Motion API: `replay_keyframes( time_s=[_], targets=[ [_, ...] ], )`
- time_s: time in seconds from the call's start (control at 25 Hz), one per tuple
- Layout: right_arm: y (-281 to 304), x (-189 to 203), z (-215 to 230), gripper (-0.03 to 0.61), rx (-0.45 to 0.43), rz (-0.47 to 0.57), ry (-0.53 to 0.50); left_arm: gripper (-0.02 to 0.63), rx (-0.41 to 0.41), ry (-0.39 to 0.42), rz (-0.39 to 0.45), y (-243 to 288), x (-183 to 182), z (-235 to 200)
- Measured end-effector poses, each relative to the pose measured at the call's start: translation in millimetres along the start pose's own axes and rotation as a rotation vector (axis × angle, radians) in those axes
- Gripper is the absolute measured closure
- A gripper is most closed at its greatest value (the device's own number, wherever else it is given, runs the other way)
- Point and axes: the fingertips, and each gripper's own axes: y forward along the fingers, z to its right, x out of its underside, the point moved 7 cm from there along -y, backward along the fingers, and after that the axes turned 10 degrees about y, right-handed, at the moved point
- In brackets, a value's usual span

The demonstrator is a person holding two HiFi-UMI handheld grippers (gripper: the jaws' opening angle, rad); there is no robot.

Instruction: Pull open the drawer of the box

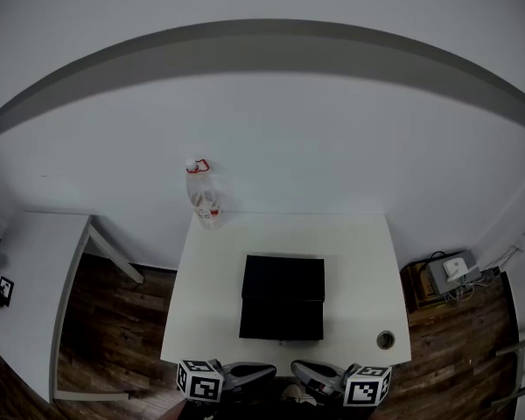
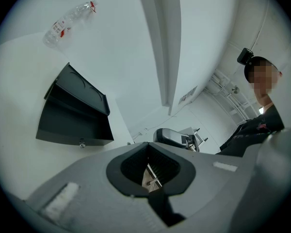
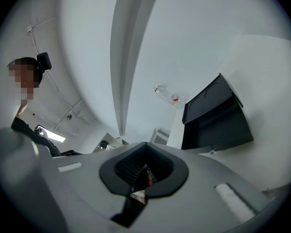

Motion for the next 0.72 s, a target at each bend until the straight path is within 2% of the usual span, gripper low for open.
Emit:
replay_keyframes(
  time_s=[0.72],
  targets=[
    [-0.2, 6.1, -2.0, 0.574, -0.001, -0.004, -0.006, 0.609, -0.007, -0.009, 0.003, -3.6, 5.0, 3.4]
  ],
)
